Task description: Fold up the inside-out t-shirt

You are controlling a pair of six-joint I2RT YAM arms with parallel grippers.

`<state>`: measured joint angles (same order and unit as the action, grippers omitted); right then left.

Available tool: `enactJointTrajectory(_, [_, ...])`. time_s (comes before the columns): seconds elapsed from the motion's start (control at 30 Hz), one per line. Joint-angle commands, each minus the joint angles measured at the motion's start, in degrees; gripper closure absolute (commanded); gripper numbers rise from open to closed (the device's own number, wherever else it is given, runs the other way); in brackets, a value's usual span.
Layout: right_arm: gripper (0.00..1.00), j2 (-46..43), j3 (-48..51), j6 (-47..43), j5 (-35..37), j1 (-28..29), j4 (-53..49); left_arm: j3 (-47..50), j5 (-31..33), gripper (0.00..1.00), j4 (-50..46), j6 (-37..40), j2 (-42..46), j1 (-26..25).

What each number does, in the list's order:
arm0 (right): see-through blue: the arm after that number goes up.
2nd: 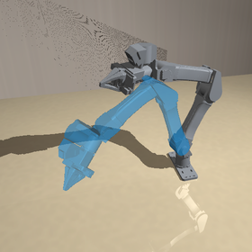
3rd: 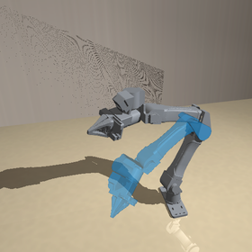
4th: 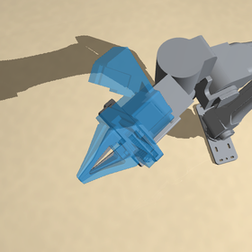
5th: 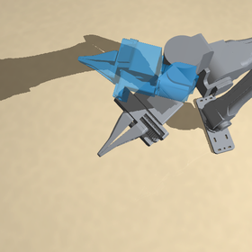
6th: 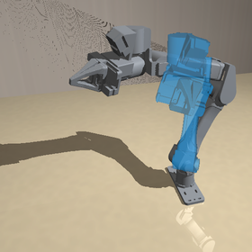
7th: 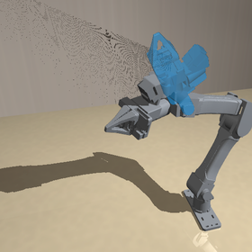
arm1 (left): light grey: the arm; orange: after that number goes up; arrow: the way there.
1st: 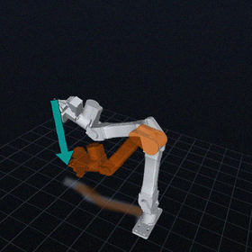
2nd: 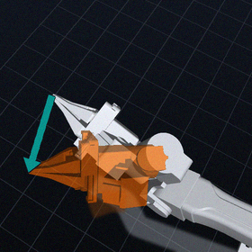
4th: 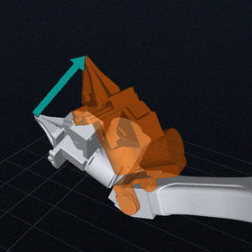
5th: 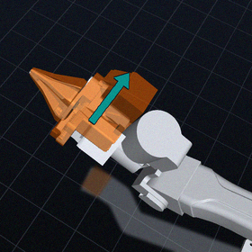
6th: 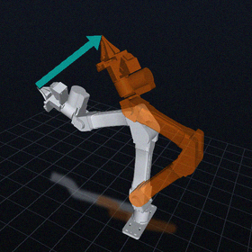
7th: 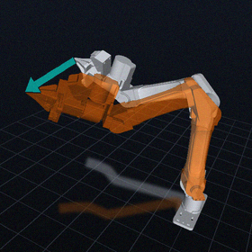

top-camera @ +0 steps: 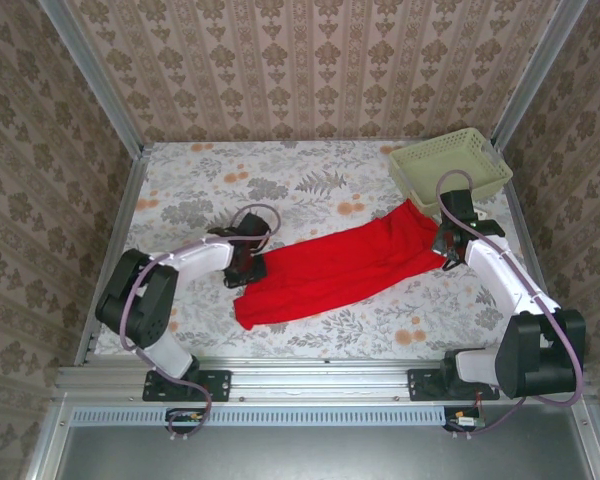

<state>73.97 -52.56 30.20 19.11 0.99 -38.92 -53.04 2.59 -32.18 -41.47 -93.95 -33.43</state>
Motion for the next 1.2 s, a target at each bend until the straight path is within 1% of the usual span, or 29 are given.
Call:
enactJointTrajectory(0.0, [1.00,-0.67,0.18,0.22,0.14,0.06,0.15,-5.61,3.36,0.97,-1.18,1.10,-0.15,-3.90])
enactJointTrajectory(0.1, [1.00,-0.72,0.30,0.19,0.07,0.15,0.41,-11.52,10.99,1.00,-6.87,1.37,-0.55,-9.21])
enactJointTrajectory(0.2, [1.00,-0.62,0.28,0.13,0.04,0.19,0.42,-19.18,19.44,1.00,-14.25,1.40,-3.44,-15.42])
enactJointTrajectory(0.3, [1.00,-0.59,0.18,0.18,0.24,0.28,0.36,-26.62,22.59,1.00,-19.20,2.87,-8.73,-20.60])
enactJointTrajectory(0.33, [1.00,-0.64,0.22,0.13,0.21,0.24,0.35,-28.38,22.57,1.00,-19.70,3.60,-10.26,-21.99])
enactJointTrajectory(0.37, [1.00,-0.64,0.18,0.14,0.29,0.24,0.41,-29.68,20.97,1.00,-18.53,5.61,-11.80,-23.52])
enactJointTrajectory(0.43, [1.00,-0.59,0.18,0.25,0.34,0.24,0.42,-31.46,17.57,0.96,-16.29,8.90,-14.25,-26.26])
enactJointTrajectory(0.47, [1.00,-0.57,0.25,0.15,0.33,0.24,0.42,-32.00,14.89,0.93,-14.97,10.25,-15.30,-27.24])
enactJointTrajectory(0.5, [1.00,-0.53,0.26,0.20,0.35,0.30,0.41,-32.16,12.30,0.87,-13.73,11.22,-15.96,-27.90])
enactJointTrajectory(0.53, [1.00,-0.59,0.26,0.14,0.36,0.28,0.38,-32.19,10.45,0.80,-13.04,11.68,-16.17,-28.15])
enactJointTrajectory(0.57, [1.00,-0.65,0.28,0.14,0.29,0.26,0.36,-31.90,8.69,0.69,-12.06,12.34,-15.99,-28.33])
enactJointTrajectory(0.6, [1.00,-0.63,0.37,0.20,0.26,0.24,0.38,-31.26,7.36,0.60,-11.16,12.91,-15.24,-28.37])
enactJointTrajectory(0.63, [1.00,-0.63,0.39,0.17,0.23,0.26,0.41,-30.49,7.60,0.54,-10.70,12.92,-13.89,-28.20])
enactJointTrajectory(0.7, [1.00,-0.75,0.26,0.10,0.13,0.26,0.33,-28.19,7.98,0.44,-9.37,12.75,-10.32,-27.08])
enactJointTrajectory(0.8, [1.00,-0.90,-0.06,0.12,0.34,0.24,-0.02,-25.02,6.00,0.34,-7.76,11.13,-5.48,-21.94])
enactJointTrajectory(0.87, [1.00,-0.78,-0.34,0.15,0.36,0.24,-0.11,-24.02,4.54,0.30,-6.93,11.73,-4.49,-18.68])
enactJointTrajectory(0.97, [1.00,-0.70,-0.44,0.15,0.82,0.27,-0.29,-25.34,1.40,0.27,-6.88,13.65,-7.04,-15.22])
enactJointTrajectory(1.07, [1.00,-0.52,-0.09,0.16,0.84,0.24,-0.31,-28.60,-0.97,0.26,-8.50,15.48,-11.64,-15.05])
enactJointTrajectory(1.17, [1.00,-0.10,0.02,-0.06,0.95,0.24,-0.24,-31.16,-0.44,0.27,-9.66,16.88,-15.23,-17.54])
